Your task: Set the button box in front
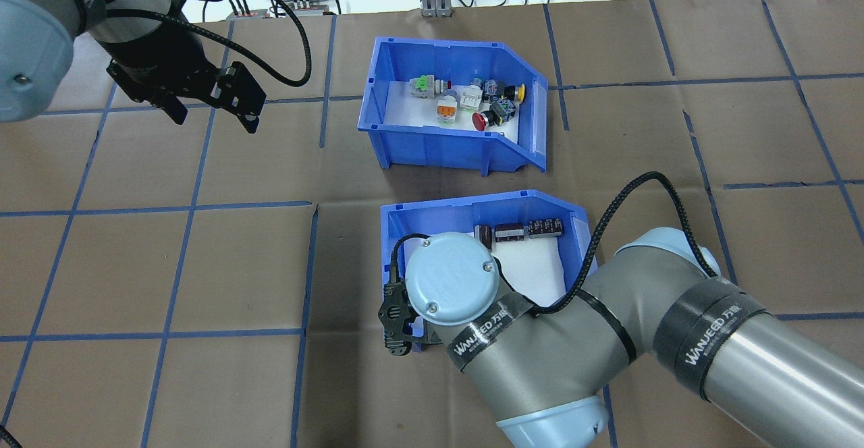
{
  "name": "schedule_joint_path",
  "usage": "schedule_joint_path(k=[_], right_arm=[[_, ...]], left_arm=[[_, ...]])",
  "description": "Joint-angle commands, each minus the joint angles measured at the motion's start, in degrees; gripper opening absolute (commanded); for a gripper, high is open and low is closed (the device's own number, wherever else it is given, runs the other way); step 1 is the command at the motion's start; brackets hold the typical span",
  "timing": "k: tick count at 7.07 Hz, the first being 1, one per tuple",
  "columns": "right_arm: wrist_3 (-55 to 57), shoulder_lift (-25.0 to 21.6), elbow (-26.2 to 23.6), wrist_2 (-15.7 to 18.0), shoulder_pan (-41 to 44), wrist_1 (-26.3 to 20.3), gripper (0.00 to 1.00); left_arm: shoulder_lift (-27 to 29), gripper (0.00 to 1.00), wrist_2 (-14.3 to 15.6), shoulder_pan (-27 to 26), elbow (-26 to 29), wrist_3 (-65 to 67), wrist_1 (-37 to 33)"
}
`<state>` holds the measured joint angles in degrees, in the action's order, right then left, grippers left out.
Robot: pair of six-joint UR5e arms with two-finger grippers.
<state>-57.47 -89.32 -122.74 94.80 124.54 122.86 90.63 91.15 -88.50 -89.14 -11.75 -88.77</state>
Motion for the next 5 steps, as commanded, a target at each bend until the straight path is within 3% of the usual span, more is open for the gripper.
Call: schedule_joint_path(k=[1,3,4,5], right_arm=[[1.0,-0.1,0.0,-0.1,-0.3,-0.2,1.00],[1.0,-0.9,1.9,0.3,-1.7,-1.0,1.00],[1.0,-2.0,3.8,0.3,-1.8,-3.0,1.00],[0.9,-3.5,6.7,0.3,-3.1,-8.1,1.00]], left_arm=[[0.4,1.00,-0.1,0.0,-0.1,0.4,0.1],[-0.9,1.00,0.3,0.0,-0.1,0.3,0.1],[0.4,1.00,0.2,0.0,1.5,0.3,0.1],[-0.1,1.00,0.2,-0.1,1.1,0.6,0.0]])
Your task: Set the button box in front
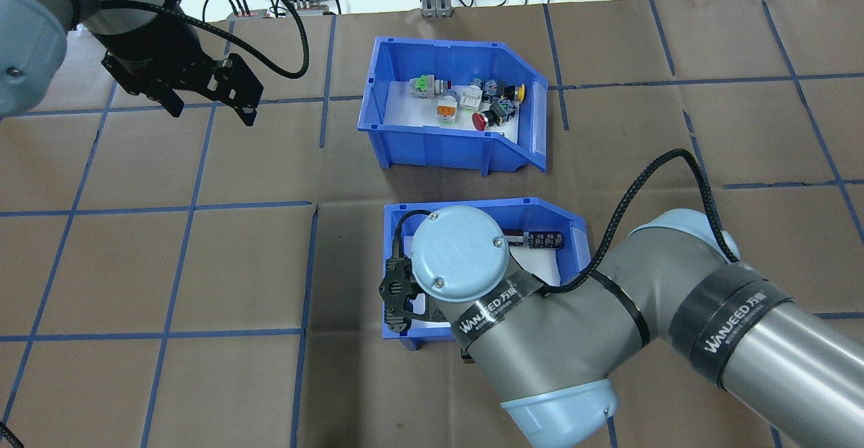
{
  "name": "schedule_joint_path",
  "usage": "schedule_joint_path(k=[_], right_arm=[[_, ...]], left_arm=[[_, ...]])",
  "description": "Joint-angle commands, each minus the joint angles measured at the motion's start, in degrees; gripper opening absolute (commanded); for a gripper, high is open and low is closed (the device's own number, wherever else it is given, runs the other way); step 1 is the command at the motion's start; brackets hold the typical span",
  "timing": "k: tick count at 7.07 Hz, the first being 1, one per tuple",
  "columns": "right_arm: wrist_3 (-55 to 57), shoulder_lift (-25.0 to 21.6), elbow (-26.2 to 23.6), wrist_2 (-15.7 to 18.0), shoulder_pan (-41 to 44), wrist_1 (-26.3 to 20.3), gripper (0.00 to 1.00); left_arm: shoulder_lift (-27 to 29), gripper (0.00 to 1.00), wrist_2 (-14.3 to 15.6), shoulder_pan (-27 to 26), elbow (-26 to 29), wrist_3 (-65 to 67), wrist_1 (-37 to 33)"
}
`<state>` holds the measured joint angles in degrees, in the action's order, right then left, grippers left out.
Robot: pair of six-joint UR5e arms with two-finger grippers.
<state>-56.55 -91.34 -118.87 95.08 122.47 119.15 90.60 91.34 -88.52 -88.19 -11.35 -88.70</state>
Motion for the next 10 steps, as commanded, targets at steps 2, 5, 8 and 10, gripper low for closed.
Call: schedule_joint_path(k=[2,5,8,10], right_arm=[[-0.1,-4.1,10.0,0.2,-8.6,-17.0,1.00],[3.3,-4.4,15.5,-0.5,-23.9,-16.3,1.00],[25.6,-3.8,19.1,-0.3,-29.7,-18.2,1.00],[48.5,-2.2,23.6,-0.6,-30.0,-24.4,1.00]], left_arm=[[-0.2,1.00,0.1,-0.1,0.4,0.3,-0.3],[-1.2,1.00,0.1,-0.1,-0.5,0.0,-0.7],[-1.0,1.00,0.1,-0.1,-0.3,0.0,-0.4],[-0.8,1.00,0.1,-0.1,0.1,0.0,-0.5]])
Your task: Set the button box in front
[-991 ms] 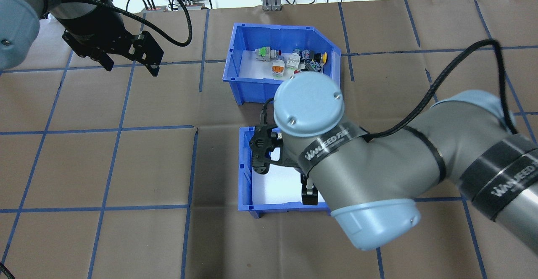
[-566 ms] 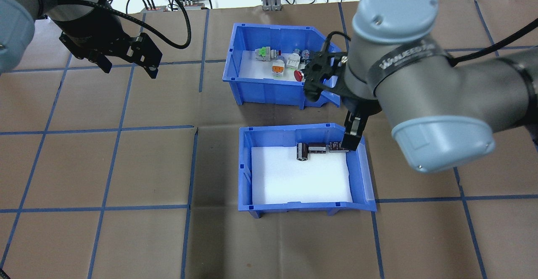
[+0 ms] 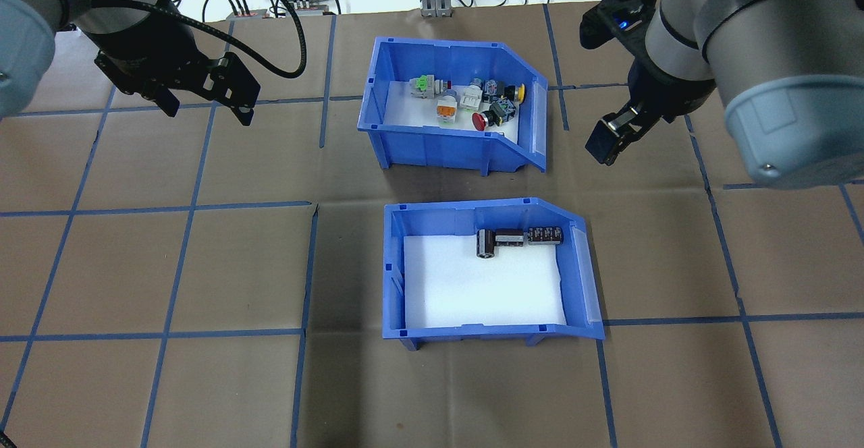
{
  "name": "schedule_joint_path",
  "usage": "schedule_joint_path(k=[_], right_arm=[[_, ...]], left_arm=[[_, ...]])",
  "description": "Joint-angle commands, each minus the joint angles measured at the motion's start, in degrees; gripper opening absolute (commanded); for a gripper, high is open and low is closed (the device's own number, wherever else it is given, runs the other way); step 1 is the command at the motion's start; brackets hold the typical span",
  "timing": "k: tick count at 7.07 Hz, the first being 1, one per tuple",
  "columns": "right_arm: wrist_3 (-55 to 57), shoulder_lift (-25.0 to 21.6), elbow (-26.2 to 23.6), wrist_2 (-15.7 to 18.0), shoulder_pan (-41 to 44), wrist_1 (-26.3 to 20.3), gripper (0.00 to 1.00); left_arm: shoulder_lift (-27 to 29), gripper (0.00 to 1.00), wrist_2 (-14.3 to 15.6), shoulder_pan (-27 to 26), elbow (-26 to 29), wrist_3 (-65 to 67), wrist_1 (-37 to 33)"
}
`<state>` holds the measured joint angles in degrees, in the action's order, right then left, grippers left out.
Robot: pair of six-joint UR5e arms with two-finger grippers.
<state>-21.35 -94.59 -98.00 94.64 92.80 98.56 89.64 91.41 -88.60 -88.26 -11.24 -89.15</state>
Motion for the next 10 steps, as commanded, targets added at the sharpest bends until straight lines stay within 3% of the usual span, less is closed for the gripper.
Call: schedule_joint_path(k=[1,2,3,7,10], right_arm=[[17.1,2.9,6.2,-0.1,-1.1,-6.4,1.00],[20.0,4.8,9.2,-0.9,-3.0,-11.3,1.00],[27.2,5.3,9.6,-4.3,-4.3,-13.5,1.00],[30.0,5.0,8.2,-3.8,-4.3,-12.7,1.00],[29.9,5.0,7.9,-3.8,-4.3,-12.7,1.00]], left_arm=[[-0.4,1.00,0.0,0.0,-0.9,-0.1,-0.3],[-0.4,1.00,0.0,0.0,-0.9,-0.2,-0.4],[-0.5,1.00,0.0,0.0,-1.4,-0.2,-0.5],[-0.9,1.00,0.0,-0.1,-1.7,0.2,-4.8],[-3.6,1.00,-0.1,-0.1,-5.9,1.7,-3.8]])
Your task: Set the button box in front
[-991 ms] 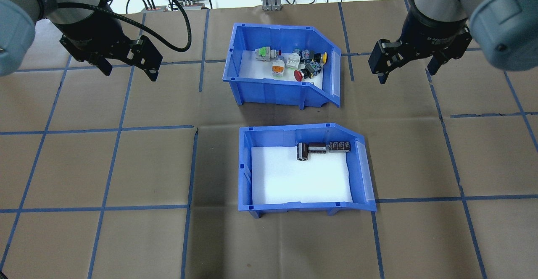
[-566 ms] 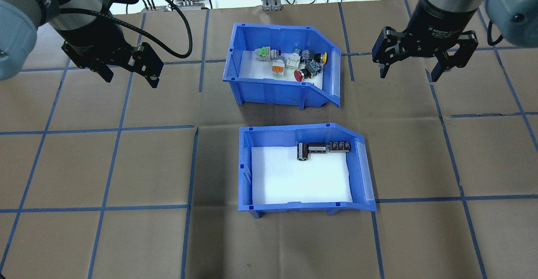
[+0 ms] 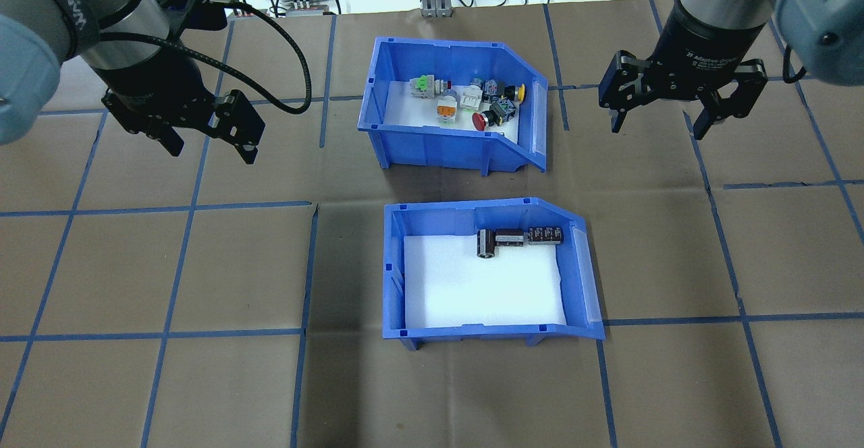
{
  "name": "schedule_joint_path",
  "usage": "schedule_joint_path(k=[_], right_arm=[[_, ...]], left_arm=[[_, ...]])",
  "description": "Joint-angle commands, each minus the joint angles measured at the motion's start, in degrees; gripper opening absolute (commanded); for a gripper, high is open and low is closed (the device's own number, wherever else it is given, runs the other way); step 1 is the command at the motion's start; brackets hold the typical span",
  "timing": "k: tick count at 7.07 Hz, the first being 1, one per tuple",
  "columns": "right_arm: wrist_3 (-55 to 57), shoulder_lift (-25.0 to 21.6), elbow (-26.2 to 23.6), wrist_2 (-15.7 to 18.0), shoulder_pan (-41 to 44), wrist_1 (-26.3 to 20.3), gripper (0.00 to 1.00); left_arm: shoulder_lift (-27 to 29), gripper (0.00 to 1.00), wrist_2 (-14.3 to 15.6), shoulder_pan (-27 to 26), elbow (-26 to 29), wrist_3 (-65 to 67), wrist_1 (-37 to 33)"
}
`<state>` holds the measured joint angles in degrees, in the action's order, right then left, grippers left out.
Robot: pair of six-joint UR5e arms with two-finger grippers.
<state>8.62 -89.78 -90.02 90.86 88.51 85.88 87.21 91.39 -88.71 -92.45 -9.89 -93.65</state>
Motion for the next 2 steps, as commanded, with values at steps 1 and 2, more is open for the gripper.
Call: schedule_joint_path(k=[1,2], right_arm=[[-0.1,0.2,0.0,0.0,0.0,0.0,1.00],[-0.4,0.3,0.0,0.0,0.0,0.0,1.00]], left_arm=[[-1.3,1.00,-0.2,0.0,-1.8,0.2,0.7],[-0.9,1.00,-0.2,0.0,-1.2,0.2,0.7]])
